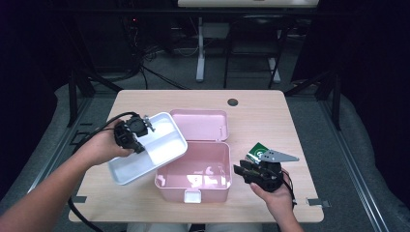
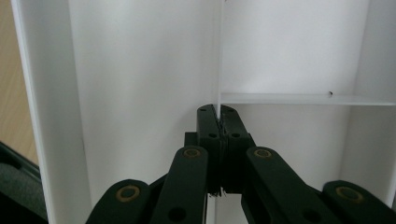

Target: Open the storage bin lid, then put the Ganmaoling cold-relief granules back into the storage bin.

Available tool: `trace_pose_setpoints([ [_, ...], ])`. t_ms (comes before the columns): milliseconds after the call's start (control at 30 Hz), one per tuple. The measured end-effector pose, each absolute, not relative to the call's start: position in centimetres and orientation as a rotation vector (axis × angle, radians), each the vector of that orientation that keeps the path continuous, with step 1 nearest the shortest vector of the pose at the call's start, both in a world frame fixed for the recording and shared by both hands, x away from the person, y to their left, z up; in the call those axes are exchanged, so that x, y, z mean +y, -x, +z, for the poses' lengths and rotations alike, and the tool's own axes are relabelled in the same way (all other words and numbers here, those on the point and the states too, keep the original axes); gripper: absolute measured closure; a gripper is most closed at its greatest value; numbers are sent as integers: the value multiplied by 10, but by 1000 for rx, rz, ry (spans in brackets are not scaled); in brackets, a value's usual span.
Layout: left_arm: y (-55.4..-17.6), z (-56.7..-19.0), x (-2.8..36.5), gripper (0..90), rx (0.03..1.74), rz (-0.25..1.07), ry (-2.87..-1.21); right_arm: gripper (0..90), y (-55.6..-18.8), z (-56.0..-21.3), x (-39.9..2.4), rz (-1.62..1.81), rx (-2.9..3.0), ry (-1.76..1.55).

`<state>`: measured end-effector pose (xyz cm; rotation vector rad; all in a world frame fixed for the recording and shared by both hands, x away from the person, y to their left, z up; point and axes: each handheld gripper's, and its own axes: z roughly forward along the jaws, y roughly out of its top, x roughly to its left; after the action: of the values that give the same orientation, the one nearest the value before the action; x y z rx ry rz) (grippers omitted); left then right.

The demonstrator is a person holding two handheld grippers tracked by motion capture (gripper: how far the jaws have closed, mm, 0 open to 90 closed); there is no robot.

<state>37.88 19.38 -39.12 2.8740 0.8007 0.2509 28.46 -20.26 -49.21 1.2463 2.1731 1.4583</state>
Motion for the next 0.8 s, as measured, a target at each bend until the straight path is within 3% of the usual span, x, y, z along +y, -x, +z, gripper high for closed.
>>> trace_pose_setpoints([
  [433,-394,-414,246,891,1087,214,-2806,609,-285,-492,-203,1453,2166,-1255],
  [800,-403,-450,267,892,1197,138,-2775,600,-285,-493,-202,1448,2165,-1261],
])
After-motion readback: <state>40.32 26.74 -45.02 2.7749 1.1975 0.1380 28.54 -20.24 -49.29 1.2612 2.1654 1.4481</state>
